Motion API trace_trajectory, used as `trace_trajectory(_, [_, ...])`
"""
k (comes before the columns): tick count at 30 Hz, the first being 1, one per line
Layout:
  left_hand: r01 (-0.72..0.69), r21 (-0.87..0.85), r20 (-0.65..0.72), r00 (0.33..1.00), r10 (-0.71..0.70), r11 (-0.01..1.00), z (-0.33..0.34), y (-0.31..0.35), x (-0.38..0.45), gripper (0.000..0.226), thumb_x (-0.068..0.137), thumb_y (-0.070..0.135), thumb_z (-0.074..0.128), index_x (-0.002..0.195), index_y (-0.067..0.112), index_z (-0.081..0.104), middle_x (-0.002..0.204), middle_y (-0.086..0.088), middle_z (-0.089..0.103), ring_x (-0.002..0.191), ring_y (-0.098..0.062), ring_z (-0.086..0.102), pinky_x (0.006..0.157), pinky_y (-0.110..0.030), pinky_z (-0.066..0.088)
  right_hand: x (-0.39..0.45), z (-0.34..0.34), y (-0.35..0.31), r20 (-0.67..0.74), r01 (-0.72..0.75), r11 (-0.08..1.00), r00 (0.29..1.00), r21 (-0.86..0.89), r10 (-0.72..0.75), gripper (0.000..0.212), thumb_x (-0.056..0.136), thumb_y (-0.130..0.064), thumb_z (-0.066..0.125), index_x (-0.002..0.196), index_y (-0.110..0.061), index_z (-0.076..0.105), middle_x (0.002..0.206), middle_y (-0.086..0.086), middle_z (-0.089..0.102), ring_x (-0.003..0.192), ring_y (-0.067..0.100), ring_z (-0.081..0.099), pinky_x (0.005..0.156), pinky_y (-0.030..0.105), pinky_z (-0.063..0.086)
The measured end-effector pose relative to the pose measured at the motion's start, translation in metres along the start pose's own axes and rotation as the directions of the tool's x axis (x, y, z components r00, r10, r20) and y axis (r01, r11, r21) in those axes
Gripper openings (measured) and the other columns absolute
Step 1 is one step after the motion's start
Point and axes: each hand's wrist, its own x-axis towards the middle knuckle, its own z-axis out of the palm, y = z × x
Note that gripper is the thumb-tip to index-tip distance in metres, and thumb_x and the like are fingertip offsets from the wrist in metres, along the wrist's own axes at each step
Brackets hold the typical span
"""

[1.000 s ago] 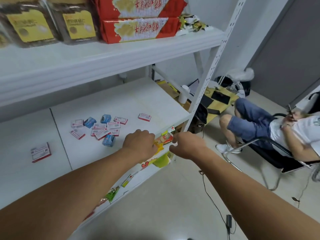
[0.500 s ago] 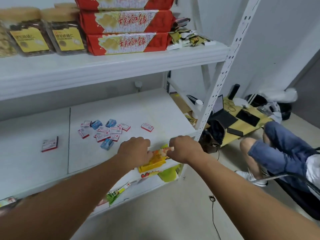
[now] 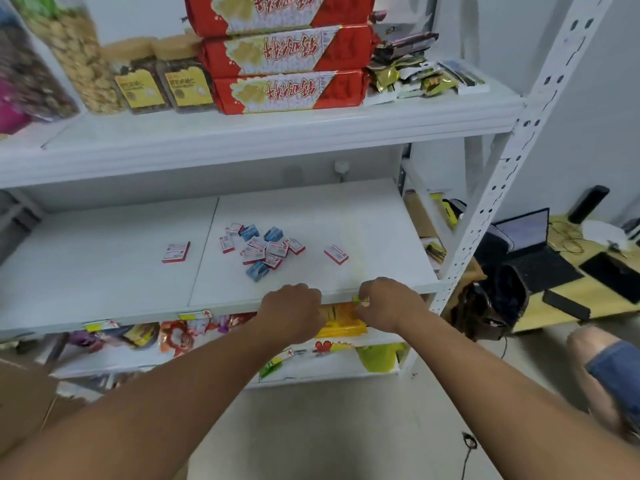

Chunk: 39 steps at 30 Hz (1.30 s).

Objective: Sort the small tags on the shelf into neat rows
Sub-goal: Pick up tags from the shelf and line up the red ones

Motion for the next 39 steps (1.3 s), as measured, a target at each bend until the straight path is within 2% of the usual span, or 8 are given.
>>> trace_trajectory(5, [0.02,-0.02,-0.013,1.0,-0.02,1.0,-0.009,-0.022,0.005,0.041,0.102,0.048,0.053,0.136,0.027,0.062,0.123,0.002,0.063,0.111,-0.023,0.062,0.09,-0.042,0.054,0.011,-0.004,-0.013,0.0,0.013,1.0,1.0,-0.004,-0.013,0.039,0.095,-0.049,0.061,0.127,-0.027,0.067,0.126,-0.001,0.064,0.116,0.024,0.062,0.095,0.041,0.054])
trace_trajectory(11, [-0.01,-0.081,-0.037,0.999,0.007,0.997,0.001,-0.058,0.01,0.04,0.101,0.047,0.05,0.13,0.024,0.064,0.119,0.0,0.065,0.107,-0.024,0.064,0.087,-0.04,0.053,0.023,-0.008,-0.04,0.015,-0.002,0.998,1.0,-0.069,0.003,0.044,0.097,-0.049,0.059,0.135,-0.029,0.064,0.136,-0.002,0.062,0.124,0.023,0.059,0.098,0.04,0.052])
trace_trajectory(15, [-0.02,-0.097,-0.043,0.999,0.016,0.995,0.012,-0.081,0.015,0.04,0.1,0.048,0.05,0.128,0.023,0.065,0.118,0.0,0.066,0.104,-0.024,0.065,0.084,-0.039,0.053,0.031,-0.005,-0.055,0.018,-0.017,0.995,1.0,-0.096,0.018,0.041,0.098,-0.047,0.06,0.135,-0.029,0.064,0.136,-0.002,0.062,0.123,0.022,0.059,0.096,0.039,0.051])
trace_trajectory(23, [0.021,-0.128,-0.015,1.0,-0.023,0.992,0.019,-0.093,0.031,0.041,0.103,0.049,0.05,0.134,0.026,0.062,0.126,0.002,0.064,0.111,-0.022,0.064,0.09,-0.04,0.052,0.065,-0.01,-0.058,0.046,-0.005,0.995,0.999,-0.096,0.009,0.041,0.097,-0.045,0.061,0.134,-0.03,0.063,0.134,-0.002,0.065,0.117,0.022,0.063,0.093,0.039,0.054])
trace_trajectory(28, [0.086,-0.119,0.006,0.996,-0.086,0.989,0.03,-0.081,0.058,0.037,0.103,0.046,0.051,0.129,0.024,0.064,0.12,0.002,0.067,0.106,-0.02,0.066,0.084,-0.038,0.052,0.105,-0.011,-0.033,0.07,0.031,0.995,0.997,-0.1,-0.024,0.039,0.095,-0.045,0.061,0.132,-0.033,0.065,0.136,-0.003,0.064,0.116,0.024,0.064,0.093,0.039,0.055])
trace_trajectory(32, [0.171,-0.106,0.079,0.983,-0.163,0.979,0.029,-0.069,0.09,0.038,0.103,0.047,0.051,0.134,0.027,0.06,0.126,0.002,0.065,0.113,-0.022,0.063,0.094,-0.044,0.056,0.147,-0.009,-0.007,0.112,0.076,0.992,0.992,-0.101,-0.064,0.033,0.093,-0.04,0.061,0.125,-0.036,0.066,0.131,-0.007,0.063,0.114,0.022,0.063,0.088,0.035,0.052])
trace_trajectory(39, [0.327,-0.123,0.118,0.942,-0.313,0.937,0.022,-0.055,0.14,0.043,0.104,0.049,0.046,0.139,0.028,0.059,0.133,-0.001,0.062,0.122,-0.024,0.06,0.093,-0.041,0.052,0.206,-0.01,0.026,0.197,0.169,0.973,0.971,-0.155,-0.137,0.032,0.093,-0.041,0.06,0.124,-0.036,0.065,0.126,-0.006,0.064,0.111,0.023,0.065,0.092,0.036,0.054])
